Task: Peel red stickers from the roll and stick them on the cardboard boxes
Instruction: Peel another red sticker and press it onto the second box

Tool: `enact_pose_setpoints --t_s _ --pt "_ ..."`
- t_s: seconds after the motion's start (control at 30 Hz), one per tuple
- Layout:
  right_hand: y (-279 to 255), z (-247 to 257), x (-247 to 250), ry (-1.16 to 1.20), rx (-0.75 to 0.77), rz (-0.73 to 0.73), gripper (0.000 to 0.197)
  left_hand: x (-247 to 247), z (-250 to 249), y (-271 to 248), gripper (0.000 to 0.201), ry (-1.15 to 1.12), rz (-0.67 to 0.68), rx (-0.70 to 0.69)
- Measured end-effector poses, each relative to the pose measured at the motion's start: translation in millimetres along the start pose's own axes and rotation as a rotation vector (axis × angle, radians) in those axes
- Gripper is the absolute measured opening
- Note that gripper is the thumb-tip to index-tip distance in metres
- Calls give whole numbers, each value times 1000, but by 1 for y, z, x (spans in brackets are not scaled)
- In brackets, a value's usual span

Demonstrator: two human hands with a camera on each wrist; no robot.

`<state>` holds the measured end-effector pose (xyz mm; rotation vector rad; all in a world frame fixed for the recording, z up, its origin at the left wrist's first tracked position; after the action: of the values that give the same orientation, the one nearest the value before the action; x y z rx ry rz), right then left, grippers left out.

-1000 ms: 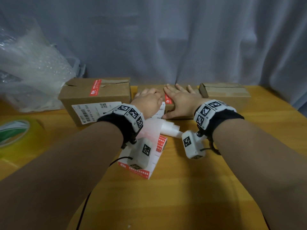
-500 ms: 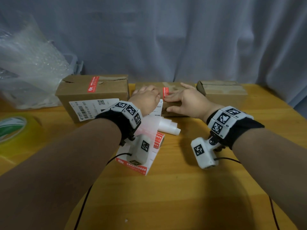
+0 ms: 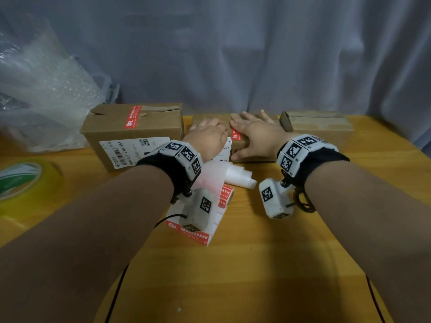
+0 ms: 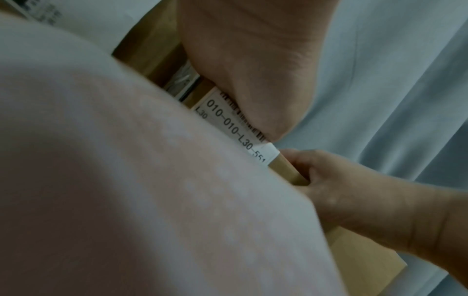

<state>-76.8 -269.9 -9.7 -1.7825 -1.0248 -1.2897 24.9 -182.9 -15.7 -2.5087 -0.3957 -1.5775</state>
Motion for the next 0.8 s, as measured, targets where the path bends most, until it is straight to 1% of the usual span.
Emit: enact_pose_setpoints --t_s 0.13,0.43,0.53,0.63,0.73,0.8 --pt "-11 3 2 53 37 -130 71 1 -1 0 45 7 5 6" --pt "-34 9 8 217 61 -400 32 1 -1 3 47 51 53 3" --pt "-42 7 6 297 46 -406 29 2 -1 4 48 71 69 13" --pt "-48 6 9 336 -9 -395 30 5 -5 4 48 108 73 8" --pt "-52 8 14 290 -83 -436 28 12 -12 1 44 159 34 12" --pt "-54 10 18 251 -126 -453 27 20 -16 -6 41 141 0 -7"
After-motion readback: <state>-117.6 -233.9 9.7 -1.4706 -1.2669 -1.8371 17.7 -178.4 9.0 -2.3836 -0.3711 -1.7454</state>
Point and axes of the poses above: each hand's wrist, its own y-axis towards the middle knuckle, its own x-axis out of the back of the hand, z = x × y, the point moved 4 cm from there along y, towards the middle knuckle, and after that the axes turned 13 degrees about -y, right-handed, at the moved point
